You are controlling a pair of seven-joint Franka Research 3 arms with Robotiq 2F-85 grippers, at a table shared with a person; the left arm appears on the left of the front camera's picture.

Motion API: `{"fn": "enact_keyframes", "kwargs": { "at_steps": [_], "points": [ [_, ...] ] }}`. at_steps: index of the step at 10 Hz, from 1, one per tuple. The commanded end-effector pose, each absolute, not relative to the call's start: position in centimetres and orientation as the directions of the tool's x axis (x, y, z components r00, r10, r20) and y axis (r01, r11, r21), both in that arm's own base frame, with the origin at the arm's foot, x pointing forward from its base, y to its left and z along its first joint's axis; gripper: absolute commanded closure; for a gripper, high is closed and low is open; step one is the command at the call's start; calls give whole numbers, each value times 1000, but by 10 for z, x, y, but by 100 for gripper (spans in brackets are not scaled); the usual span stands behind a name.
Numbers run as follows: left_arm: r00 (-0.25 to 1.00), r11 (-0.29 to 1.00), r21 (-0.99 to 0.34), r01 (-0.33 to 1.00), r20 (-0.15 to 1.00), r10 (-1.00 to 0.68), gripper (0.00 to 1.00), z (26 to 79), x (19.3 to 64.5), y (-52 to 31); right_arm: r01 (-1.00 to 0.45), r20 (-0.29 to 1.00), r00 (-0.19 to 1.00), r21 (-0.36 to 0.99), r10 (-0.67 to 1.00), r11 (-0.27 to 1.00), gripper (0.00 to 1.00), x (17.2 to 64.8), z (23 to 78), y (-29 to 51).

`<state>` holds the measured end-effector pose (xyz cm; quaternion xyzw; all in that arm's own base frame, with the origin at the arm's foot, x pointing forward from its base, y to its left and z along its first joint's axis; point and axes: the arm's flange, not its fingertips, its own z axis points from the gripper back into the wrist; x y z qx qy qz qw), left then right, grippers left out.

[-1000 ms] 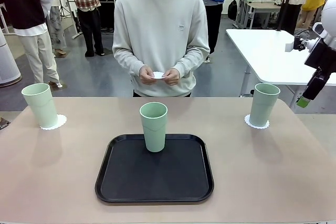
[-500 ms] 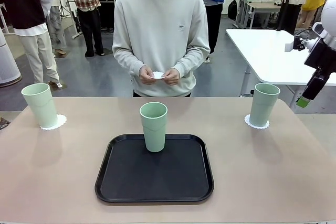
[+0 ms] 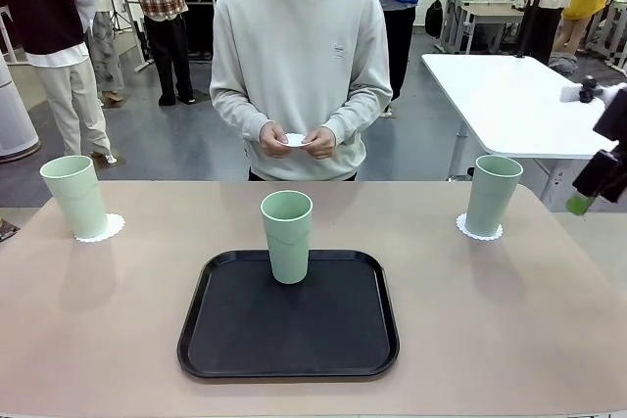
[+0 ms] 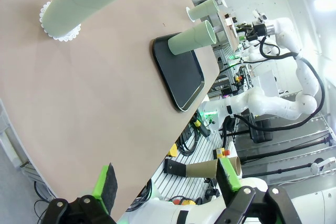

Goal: Place coasters on the table and set cups on them.
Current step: Take one Reusable plastic cup from the Flat Tray and place it on a coaster set by the human.

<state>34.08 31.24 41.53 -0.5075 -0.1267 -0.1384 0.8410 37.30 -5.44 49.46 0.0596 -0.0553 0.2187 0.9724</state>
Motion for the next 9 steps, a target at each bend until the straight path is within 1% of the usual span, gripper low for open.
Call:
{"fn": "enact_keyframes", "kwargs": {
  "at_steps": [1,2,3,4,5,6,7,8,9],
  "points": [
    [928,448,-816,365,359,-103,0,417,339,313,-382,115,923,139,368,914,0,346,490,-46],
    [928,448,-816,365,359,-103,0,417,339,313,-499,155,860,54,486,865,0,340,493,-41],
    [928,448,-816,365,359,-103,0,417,339,313,-394,112,918,115,382,912,0,359,489,-53],
    [928,448,-816,365,359,-103,0,417,339,313,-411,116,909,106,399,905,0,349,489,-49],
    [928,448,-816,365,359,-103,0,417,339,313,-399,246,906,218,345,891,0,342,491,-57],
    [928,448,-816,365,359,-103,0,417,339,313,-379,318,916,491,243,784,0,336,498,-82],
    [928,448,-816,365,359,-103,0,417,339,313,-344,336,930,660,146,668,0,338,510,-117],
    [928,448,-816,365,359,-103,0,417,339,313,-332,345,934,748,90,575,0,343,523,-151],
    [928,448,-816,365,359,-103,0,417,339,313,-331,348,935,801,62,500,0,348,534,-174]
  ]
}}
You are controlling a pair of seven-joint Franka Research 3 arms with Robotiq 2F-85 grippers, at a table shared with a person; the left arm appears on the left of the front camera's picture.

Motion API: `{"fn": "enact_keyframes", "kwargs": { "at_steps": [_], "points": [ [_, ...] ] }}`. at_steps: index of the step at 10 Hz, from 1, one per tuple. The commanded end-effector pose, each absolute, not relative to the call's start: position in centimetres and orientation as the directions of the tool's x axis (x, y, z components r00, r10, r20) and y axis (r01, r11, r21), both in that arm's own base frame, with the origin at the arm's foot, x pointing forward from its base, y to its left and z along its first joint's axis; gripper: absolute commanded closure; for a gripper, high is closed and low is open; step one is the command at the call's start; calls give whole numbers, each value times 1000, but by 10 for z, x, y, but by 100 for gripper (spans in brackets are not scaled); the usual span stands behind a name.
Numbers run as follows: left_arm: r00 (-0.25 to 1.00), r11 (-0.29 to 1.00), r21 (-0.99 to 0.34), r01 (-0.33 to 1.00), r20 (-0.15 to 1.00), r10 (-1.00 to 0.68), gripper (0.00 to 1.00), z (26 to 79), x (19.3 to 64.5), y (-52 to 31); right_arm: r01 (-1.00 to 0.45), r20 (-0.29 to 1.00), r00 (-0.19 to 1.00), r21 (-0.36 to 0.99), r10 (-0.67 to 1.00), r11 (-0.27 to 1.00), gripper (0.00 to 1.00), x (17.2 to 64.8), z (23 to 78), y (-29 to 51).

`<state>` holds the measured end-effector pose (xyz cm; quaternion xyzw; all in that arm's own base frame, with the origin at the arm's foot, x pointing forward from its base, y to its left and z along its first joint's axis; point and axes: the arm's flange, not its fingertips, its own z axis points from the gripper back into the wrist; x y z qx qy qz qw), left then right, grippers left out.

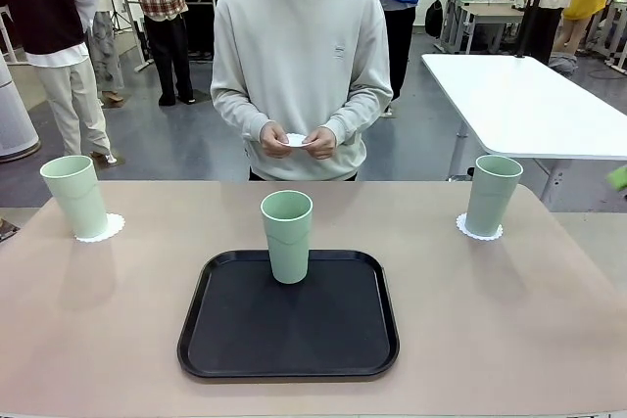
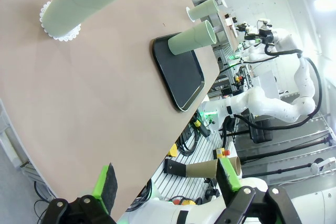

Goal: Place coasters on the table and set cups on them.
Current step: Take one Reusable plastic cup from the Flat Tray and place it on a coaster set by the human.

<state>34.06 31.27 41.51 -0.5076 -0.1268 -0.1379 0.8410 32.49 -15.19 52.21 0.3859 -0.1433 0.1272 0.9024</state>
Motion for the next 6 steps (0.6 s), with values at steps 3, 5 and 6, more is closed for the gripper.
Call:
{"fn": "enact_keyframes", "kwargs": {
  "at_steps": [3,5,6],
  "points": [
    [928,448,-816,365,359,-103,0,417,339,313,-241,282,958,894,-56,378,0,373,543,-233],
    [928,448,-816,365,359,-103,0,417,339,313,-141,167,985,921,-41,362,0,370,525,-249],
    [928,448,-816,365,359,-103,0,417,339,313,-126,149,988,920,-34,372,0,362,510,-254]
  ]
}}
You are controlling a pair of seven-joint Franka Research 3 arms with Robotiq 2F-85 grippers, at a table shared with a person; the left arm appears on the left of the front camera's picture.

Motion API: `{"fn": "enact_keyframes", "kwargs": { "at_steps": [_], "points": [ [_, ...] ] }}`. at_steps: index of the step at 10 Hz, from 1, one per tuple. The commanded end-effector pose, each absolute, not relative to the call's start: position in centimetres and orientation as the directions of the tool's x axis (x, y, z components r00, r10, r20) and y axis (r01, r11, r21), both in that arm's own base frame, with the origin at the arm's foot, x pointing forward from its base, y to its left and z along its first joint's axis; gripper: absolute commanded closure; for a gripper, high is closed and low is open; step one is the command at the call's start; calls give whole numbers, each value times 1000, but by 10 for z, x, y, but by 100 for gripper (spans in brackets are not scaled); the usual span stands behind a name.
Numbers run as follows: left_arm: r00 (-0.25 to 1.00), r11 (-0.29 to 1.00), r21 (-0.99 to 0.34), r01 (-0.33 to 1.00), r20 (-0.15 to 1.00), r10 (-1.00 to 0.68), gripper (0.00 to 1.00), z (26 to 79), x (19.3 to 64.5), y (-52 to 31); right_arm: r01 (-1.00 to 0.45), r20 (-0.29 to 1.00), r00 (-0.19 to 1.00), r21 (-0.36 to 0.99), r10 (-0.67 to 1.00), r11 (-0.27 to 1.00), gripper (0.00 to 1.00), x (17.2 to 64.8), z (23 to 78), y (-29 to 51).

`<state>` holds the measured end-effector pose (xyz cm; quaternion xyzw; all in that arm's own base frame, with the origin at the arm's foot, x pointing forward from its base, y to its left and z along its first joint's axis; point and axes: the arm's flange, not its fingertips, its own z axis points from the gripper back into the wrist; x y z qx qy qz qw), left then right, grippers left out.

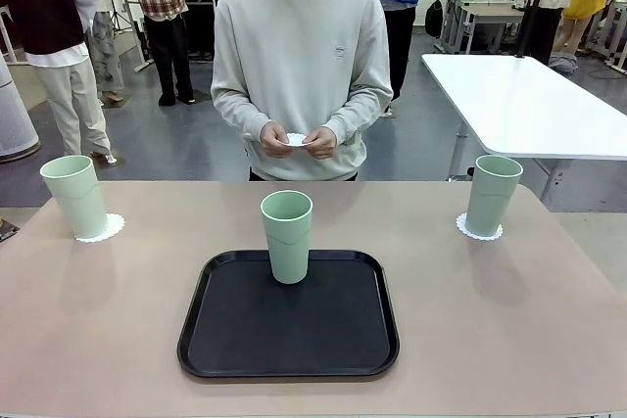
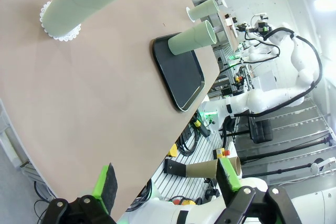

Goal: Place coasters on the table and set cups on them.
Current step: Take one Reusable plastic cup from the Flat Tray and place it on a coaster set by the human.

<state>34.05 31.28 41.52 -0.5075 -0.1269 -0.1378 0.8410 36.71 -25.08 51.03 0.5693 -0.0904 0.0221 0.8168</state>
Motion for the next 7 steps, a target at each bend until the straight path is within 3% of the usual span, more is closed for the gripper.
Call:
{"fn": "enact_keyframes", "kwargs": {
  "at_steps": [1,4,7],
  "points": [
    [928,448,-816,365,359,-103,0,417,339,313,-133,154,988,920,-29,368,0,354,501,-260],
    [928,448,-816,365,359,-103,0,417,339,313,-189,191,981,927,25,324,0,319,464,-276],
    [928,448,-816,365,359,-103,0,417,339,313,-185,195,980,954,-22,235,0,318,432,-302]
  ]
}}
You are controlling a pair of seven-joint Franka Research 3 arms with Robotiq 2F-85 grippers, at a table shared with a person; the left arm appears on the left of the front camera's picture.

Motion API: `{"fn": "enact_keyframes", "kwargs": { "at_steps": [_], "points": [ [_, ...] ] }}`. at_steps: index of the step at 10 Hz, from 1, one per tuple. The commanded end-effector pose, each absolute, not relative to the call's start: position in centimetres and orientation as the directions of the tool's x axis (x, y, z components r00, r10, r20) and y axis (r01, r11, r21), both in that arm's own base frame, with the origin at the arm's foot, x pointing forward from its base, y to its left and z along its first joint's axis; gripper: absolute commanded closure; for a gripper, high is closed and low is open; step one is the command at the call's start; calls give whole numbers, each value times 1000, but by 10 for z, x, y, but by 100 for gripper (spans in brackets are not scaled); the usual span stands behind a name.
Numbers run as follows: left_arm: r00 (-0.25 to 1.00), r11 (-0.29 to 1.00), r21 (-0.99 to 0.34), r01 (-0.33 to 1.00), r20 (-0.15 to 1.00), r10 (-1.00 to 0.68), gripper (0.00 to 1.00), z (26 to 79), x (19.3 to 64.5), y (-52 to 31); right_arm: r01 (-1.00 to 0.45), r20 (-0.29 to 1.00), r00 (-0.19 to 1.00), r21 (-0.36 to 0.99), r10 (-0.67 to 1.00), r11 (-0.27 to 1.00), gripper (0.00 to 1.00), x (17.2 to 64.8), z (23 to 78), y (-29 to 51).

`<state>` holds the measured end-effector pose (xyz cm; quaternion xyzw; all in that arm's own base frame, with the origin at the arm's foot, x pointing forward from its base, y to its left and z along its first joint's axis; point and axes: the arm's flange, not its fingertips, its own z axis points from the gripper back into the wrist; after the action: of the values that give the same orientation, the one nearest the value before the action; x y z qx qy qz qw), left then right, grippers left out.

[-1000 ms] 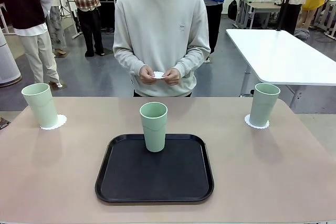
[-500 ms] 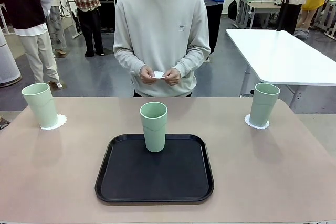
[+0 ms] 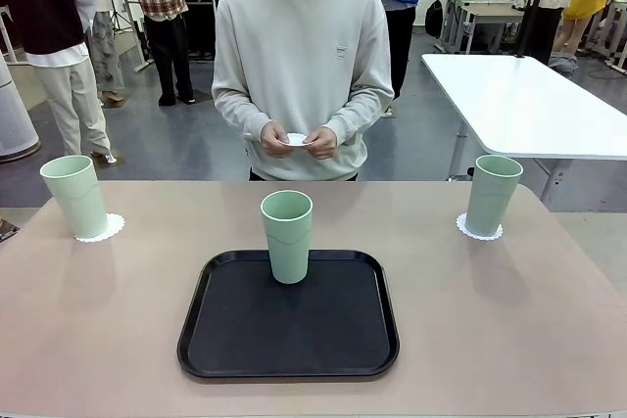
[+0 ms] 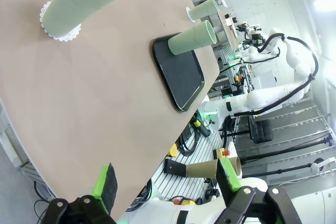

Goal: Place coasters on the table and set cups on them.
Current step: Take one Reusable plastic cup from the Flat Tray and place it on a coaster set by the human.

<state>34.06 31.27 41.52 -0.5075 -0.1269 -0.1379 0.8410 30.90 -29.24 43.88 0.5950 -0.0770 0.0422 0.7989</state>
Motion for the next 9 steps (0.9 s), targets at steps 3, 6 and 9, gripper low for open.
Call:
{"fn": "enact_keyframes", "kwargs": {
  "at_steps": [3,6,9],
  "points": [
    [928,448,-816,365,359,-103,0,417,339,313,-163,182,981,962,-69,217,0,330,413,-309],
    [928,448,-816,365,359,-103,0,417,339,313,-132,165,979,963,-124,235,0,336,402,-310],
    [928,448,-816,365,359,-103,0,417,339,313,-143,169,981,961,-93,236,0,332,401,-308]
  ]
}}
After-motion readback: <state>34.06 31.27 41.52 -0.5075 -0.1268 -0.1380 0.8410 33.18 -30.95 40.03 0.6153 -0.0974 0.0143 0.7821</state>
